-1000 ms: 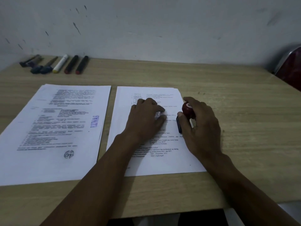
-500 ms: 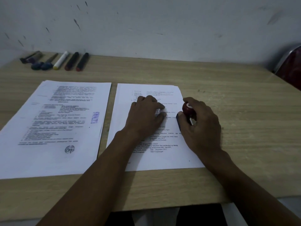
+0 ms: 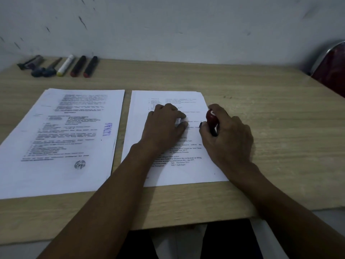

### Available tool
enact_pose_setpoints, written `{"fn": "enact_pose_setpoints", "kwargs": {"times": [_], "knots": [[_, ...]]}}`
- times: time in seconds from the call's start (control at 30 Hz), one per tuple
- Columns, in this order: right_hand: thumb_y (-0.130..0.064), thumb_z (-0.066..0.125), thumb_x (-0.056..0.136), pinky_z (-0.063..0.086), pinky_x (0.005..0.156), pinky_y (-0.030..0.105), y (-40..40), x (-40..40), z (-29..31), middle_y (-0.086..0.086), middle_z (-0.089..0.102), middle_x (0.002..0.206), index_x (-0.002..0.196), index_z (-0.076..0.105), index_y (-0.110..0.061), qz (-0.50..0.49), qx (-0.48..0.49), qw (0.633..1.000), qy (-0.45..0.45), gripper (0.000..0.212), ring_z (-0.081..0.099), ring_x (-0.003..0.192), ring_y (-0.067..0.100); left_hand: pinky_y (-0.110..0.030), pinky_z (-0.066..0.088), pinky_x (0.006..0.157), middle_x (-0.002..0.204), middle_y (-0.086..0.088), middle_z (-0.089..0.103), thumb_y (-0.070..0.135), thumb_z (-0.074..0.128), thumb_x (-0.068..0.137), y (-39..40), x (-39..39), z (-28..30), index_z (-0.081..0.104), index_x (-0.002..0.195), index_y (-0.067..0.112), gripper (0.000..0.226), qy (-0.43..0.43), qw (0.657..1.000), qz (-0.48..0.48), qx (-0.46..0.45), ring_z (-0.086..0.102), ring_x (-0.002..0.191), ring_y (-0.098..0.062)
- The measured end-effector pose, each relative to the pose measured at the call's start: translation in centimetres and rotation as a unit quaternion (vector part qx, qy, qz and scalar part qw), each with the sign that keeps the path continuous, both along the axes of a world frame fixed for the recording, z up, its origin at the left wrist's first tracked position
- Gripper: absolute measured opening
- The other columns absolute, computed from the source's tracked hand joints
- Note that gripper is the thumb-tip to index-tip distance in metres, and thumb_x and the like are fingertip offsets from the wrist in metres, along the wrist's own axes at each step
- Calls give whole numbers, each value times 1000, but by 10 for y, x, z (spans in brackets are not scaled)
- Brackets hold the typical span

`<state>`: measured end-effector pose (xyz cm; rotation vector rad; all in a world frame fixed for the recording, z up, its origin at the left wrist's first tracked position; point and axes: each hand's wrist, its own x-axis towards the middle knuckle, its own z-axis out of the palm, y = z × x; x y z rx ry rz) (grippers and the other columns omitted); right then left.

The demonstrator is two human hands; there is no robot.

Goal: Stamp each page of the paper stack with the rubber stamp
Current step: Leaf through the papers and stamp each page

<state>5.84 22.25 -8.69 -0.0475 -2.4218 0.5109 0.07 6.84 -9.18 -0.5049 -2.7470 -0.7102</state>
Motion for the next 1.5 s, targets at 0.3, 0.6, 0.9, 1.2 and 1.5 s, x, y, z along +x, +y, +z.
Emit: {"fn": "enact_pose_setpoints", "kwargs": {"times": [0.3,0.6,0.9,1.2,1.5], "knots": [[-32,61,86,45,77,43,0,5,0,3,66,84,122,58,-24,-14,8,1000,-19,36,58,84,31,-39,37,95,126,2,58,38,57,91,1,0,-2,66,118,25,31,-3,1000,2,-1,46,118,-24],[-36,59,87,44,75,41,3,4,0,3,69,90,125,56,-27,-24,18,999,-32,39,57,89,31,-39,38,94,124,2,60,40,58,90,4,1,2,67,116,25,32,-23,1000,6,-6,47,116,-24],[-30,69,84,49,85,40,16,-4,19,2,70,105,125,63,-24,46,-50,998,-16,42,59,100,27,-40,41,95,124,-3,57,41,58,90,8,2,16,64,120,25,34,-59,997,5,-56,47,117,-27],[-19,76,82,46,94,33,66,-25,44,8,68,98,127,59,-16,-14,-227,973,31,49,64,99,26,-40,38,102,129,-3,55,42,60,90,1,-1,26,62,120,22,36,-21,999,13,23,45,122,-23],[-15,82,75,40,70,20,61,-38,30,-2,62,84,107,61,-16,5,-229,973,25,38,61,78,16,-41,40,101,127,-3,55,39,63,87,-4,-1,25,64,117,21,35,-27,999,23,34,46,122,-22]]}}
